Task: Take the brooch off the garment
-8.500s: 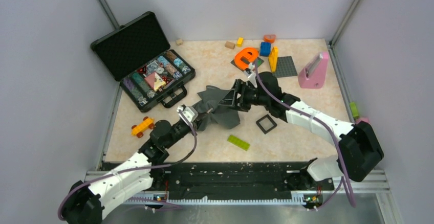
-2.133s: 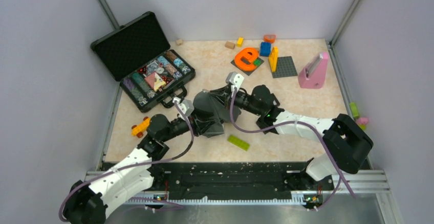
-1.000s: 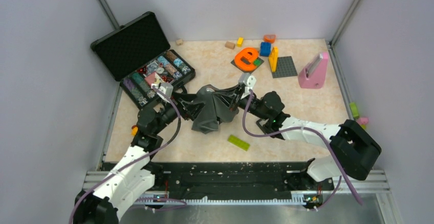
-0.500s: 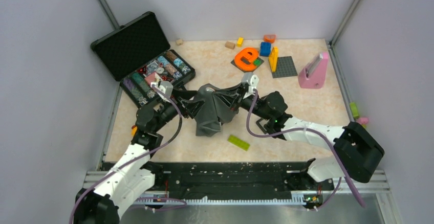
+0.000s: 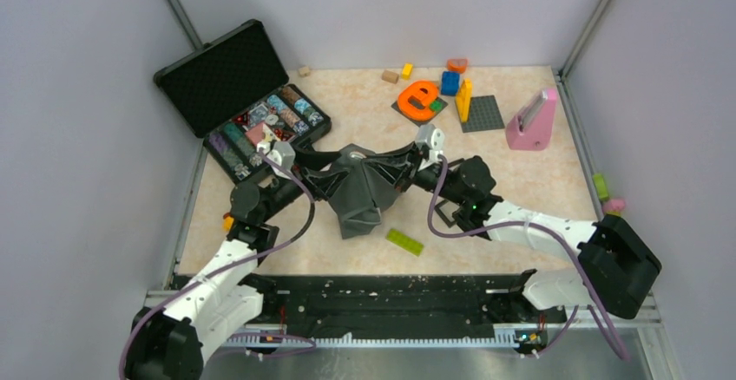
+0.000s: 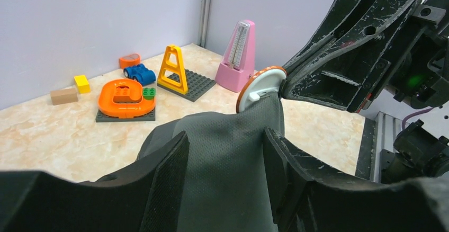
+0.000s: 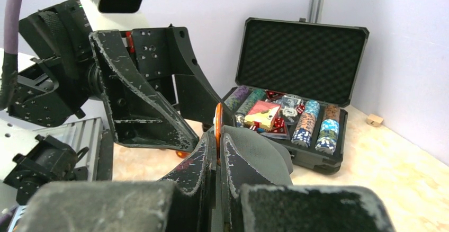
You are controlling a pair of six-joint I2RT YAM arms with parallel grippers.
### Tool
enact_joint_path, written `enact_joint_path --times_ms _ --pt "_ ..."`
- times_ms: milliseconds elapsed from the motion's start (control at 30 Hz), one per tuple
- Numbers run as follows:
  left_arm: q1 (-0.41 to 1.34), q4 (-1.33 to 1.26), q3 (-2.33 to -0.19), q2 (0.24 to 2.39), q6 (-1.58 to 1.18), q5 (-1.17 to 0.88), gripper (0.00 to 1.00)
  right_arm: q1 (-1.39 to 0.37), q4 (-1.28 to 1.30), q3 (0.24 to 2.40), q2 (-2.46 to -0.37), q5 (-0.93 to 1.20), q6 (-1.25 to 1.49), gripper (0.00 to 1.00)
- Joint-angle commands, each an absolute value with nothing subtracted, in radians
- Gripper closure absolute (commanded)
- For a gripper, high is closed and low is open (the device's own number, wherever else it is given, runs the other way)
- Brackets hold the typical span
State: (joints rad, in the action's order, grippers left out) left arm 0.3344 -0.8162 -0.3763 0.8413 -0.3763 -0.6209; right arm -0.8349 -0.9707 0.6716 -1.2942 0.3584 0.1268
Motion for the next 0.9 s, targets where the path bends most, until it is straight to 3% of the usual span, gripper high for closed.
enact_joint_path --times_ms 0,133,367,867 --pt "0.328 -0.882 -0.385 0.847 -0.335 -0.635 0.43 -0.833 -0.989 0.700 -1.257 0.410 0.129 1.00" --pt "0.328 -0.865 -0.389 0.822 -0.324 -0.618 0.43 -0.833 -0.971 0.704 -1.255 0.401 0.123 1.00" --pt "0.328 -0.584 -0.452 0.744 -0.222 -0.440 0.44 -0.831 -0.888 0.699 -1.219 0.349 0.094 1.00" --pt "0.328 -0.711 -0.486 0.868 -0.128 -0.657 0.45 -0.822 -0.864 0.700 -1.183 0.418 0.095 1.00"
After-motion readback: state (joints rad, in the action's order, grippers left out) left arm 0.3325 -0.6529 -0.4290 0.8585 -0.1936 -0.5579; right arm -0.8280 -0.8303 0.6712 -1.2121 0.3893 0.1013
